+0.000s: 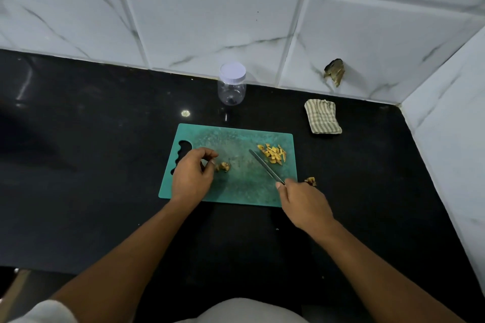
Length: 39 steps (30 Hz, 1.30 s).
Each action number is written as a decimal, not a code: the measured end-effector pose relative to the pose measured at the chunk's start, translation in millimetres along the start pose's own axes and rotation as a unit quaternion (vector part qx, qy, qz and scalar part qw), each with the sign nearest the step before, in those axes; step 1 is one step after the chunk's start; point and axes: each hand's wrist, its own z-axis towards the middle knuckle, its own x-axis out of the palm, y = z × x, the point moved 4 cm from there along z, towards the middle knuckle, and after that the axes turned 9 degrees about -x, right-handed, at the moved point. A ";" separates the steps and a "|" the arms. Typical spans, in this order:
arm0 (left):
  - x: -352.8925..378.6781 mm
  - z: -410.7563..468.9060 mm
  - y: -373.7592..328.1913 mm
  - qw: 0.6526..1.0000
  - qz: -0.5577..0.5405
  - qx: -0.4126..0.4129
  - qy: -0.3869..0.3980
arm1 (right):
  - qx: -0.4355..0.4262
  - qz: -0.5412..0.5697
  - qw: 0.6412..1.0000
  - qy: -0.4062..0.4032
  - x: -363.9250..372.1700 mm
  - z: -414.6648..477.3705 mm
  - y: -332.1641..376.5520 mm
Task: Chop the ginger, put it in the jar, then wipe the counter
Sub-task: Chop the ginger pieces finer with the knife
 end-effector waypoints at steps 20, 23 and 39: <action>39.1 -1.6 -28.0 0.958 0.212 0.178 0.073 | 0.094 0.184 0.978 0.006 14.8 -43.3 10.1; 44.9 -6.2 -29.8 0.955 0.218 0.181 0.088 | 0.110 0.201 0.973 0.002 17.3 -48.7 8.2; 43.1 -9.7 -26.8 0.956 0.236 0.166 0.043 | 0.035 -0.005 0.998 0.043 19.8 -59.9 7.6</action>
